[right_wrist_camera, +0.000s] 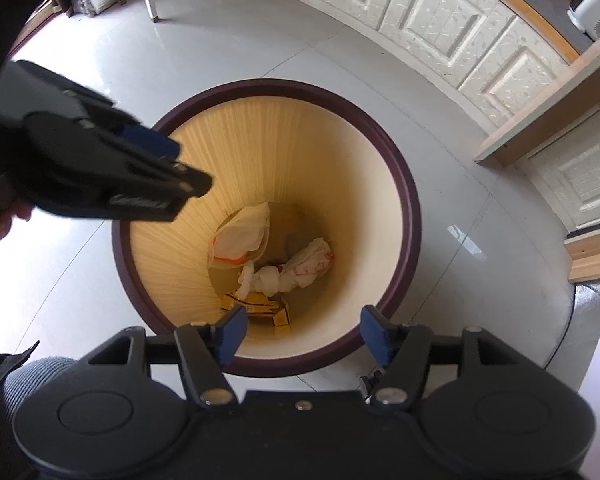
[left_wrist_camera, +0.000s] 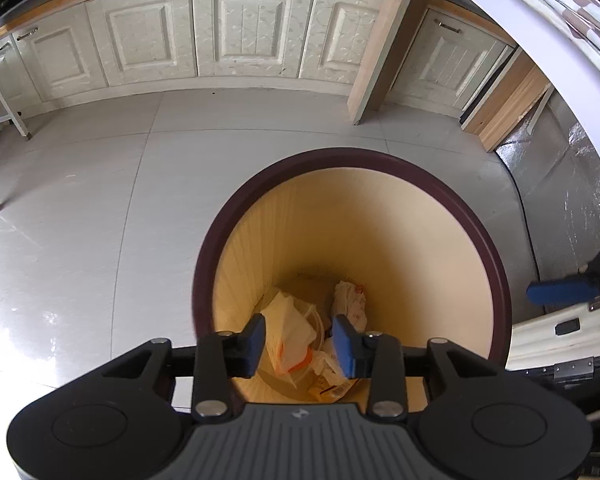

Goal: Collect trash
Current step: 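Open the right tool while the left tool opens, dropping both bags into the wastebasket, then move both open tools back toward the trash on the table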

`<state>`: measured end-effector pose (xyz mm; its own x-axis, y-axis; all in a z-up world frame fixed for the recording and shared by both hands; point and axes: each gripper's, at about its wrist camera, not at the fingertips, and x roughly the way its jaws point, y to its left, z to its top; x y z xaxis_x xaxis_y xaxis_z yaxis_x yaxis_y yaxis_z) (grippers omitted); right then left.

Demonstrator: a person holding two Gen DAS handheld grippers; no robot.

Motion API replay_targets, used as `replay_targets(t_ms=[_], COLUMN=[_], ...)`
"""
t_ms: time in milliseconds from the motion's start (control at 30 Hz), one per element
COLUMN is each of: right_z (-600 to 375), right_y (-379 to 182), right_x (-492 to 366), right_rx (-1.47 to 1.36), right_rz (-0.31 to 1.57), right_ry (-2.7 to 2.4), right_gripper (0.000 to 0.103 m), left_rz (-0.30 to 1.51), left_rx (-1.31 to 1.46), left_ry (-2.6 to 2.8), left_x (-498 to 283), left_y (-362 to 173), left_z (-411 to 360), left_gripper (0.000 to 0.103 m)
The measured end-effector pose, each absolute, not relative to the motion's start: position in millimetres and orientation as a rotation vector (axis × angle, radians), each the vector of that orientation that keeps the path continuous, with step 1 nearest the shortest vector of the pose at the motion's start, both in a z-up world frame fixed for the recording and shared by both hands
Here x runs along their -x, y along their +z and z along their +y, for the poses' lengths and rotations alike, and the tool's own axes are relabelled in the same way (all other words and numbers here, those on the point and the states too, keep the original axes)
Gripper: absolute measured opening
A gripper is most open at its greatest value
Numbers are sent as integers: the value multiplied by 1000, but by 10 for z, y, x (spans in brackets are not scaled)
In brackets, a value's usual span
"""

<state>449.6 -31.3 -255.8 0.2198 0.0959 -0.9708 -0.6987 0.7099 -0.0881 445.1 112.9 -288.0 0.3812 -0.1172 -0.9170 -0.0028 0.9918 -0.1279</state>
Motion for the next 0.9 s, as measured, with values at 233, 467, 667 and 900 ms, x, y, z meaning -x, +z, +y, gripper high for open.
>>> replay_targets(t_ms=[233, 467, 667, 900], right_z=[-428, -559, -661, -769], right_y=[-2549, -2518, -2362, -2265], right_x=[-4458, -4412, -4368, -4178], right_rx=[507, 452, 367, 308], right_rz=[1237, 1226, 1193, 1169], right_ry=[548, 466, 360, 284], right_gripper=[83, 93, 103, 103], left_rz=[1188, 1175, 1167, 1144], left_rx=[113, 106, 121, 150], left_ry=[-51, -29, -2, 39], left_x=[-4273, -4051, -3876, -3696], left_y=[-2789, -2660, -2589, -2447], left_z=[1193, 1247, 1338, 1418], left_gripper=[65, 86, 102, 103])
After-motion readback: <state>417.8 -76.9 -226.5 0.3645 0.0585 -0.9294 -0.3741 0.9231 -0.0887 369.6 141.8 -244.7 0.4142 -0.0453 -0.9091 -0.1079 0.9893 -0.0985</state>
